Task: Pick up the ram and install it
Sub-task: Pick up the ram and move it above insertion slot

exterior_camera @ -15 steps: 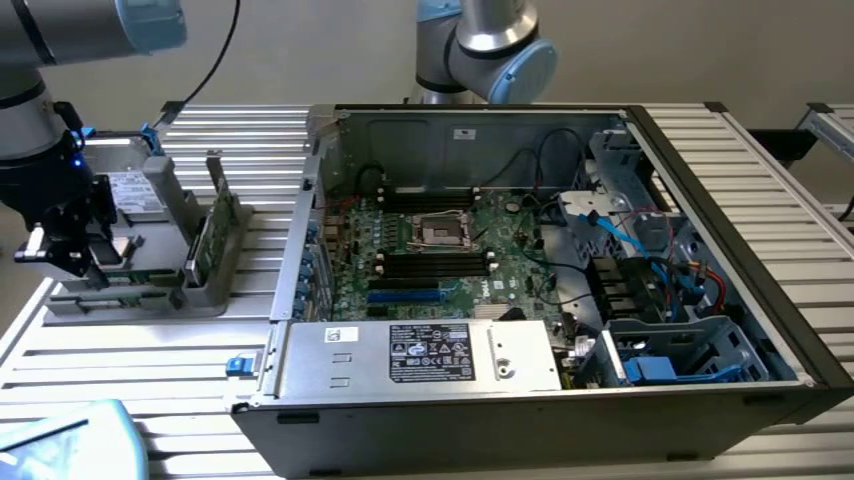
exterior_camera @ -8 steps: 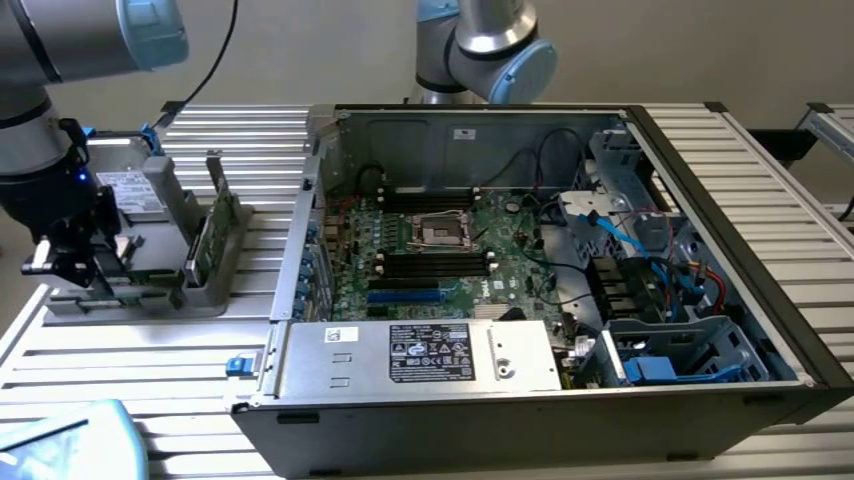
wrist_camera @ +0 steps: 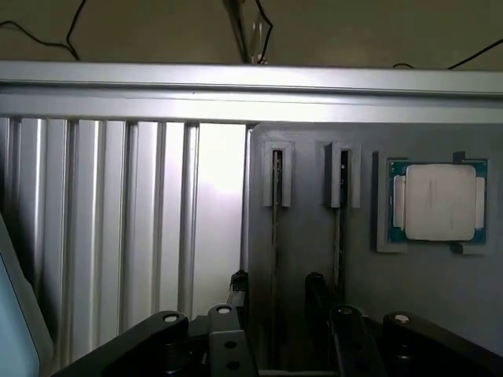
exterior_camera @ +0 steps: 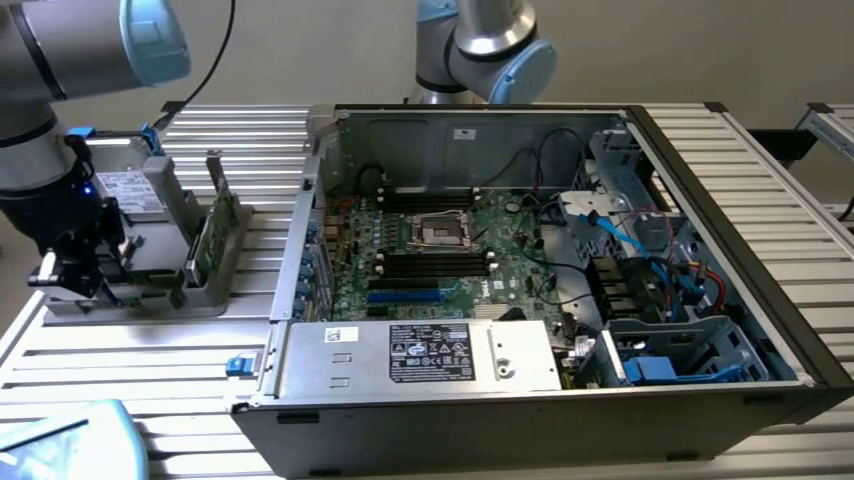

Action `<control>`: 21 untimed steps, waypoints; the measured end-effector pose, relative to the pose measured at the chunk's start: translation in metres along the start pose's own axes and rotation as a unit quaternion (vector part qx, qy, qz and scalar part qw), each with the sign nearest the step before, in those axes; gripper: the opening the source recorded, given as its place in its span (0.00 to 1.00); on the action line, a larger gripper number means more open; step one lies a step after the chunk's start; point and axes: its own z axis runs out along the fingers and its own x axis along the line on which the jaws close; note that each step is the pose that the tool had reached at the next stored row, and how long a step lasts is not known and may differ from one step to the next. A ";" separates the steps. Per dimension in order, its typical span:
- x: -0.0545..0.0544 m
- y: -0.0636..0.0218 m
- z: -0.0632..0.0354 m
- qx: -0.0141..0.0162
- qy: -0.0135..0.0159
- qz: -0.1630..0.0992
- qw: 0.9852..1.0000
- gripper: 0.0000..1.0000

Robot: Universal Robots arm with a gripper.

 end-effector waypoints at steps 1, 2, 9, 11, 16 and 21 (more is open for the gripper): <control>0.000 -0.0001 0.0019 0.000 0.000 0.000 1.000 0.42; 0.000 -0.0001 0.0038 0.000 0.000 0.000 1.000 0.42; 0.001 -0.0006 0.0160 0.001 0.000 0.000 1.000 0.42; 0.001 -0.0006 0.0160 0.001 0.000 0.000 1.000 0.42; 0.001 -0.0029 0.0162 0.001 0.000 0.000 1.000 0.42; 0.001 -0.0029 0.0162 0.001 0.000 0.000 1.000 0.42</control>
